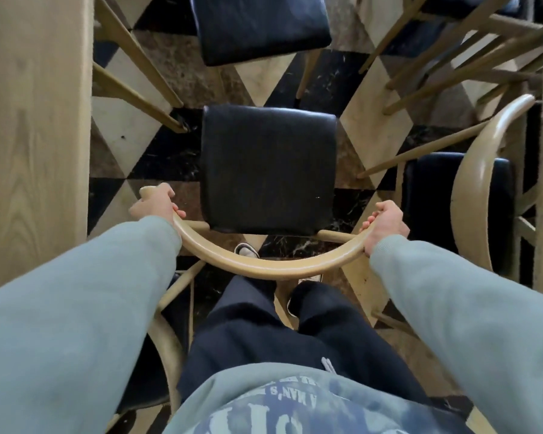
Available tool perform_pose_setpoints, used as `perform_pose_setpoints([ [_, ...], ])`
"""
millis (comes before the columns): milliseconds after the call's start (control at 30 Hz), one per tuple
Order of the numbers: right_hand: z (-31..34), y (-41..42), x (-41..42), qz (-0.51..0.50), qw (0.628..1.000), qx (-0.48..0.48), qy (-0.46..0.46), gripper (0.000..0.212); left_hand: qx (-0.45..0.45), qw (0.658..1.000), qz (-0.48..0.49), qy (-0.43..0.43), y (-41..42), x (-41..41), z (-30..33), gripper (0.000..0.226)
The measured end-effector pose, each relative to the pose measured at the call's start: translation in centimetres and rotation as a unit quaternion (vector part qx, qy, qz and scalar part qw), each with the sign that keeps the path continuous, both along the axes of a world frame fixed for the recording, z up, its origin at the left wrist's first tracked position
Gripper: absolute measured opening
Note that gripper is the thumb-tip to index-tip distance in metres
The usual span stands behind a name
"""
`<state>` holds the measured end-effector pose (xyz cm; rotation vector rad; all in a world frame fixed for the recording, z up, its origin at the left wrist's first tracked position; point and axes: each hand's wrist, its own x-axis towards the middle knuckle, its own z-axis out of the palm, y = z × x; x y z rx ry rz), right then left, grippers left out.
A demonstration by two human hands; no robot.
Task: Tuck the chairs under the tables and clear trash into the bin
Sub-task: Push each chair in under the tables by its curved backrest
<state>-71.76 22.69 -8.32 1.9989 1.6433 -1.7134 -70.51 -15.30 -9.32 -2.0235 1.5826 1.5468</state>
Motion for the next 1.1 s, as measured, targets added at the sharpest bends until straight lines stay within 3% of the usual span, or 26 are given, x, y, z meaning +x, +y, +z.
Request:
perform_pose_setpoints([
  [400, 1.6, -6.1, -15.7, 0.25, 0.968, -0.002, -0.021, 0.018, 0.018, 0.98, 0.2, 0.005, -1.9, 3.9, 1.5, 0.034],
  [633, 2.1, -11.9, -26.0, 0.425, 0.904, -0.034, -0.015, 0.013, -0.041, 0.941, 0.336, -0.007, 2.1, 3.1, 3.0, 0.019],
  [833, 2.4, -17.0, -30.0, 0.526, 0.85, -0.038, -0.002, 0.012, -0.023, 0.884, 0.467, 0.019, 3.9, 3.9, 2.2, 0.038],
  [1100, 1.7, -26.6, -29.6, 0.615, 0.787, -0.031, 0.015, 0.009, -0.005, 0.806, 0.59, 0.051, 5.0, 7.7, 0.4, 0.035],
])
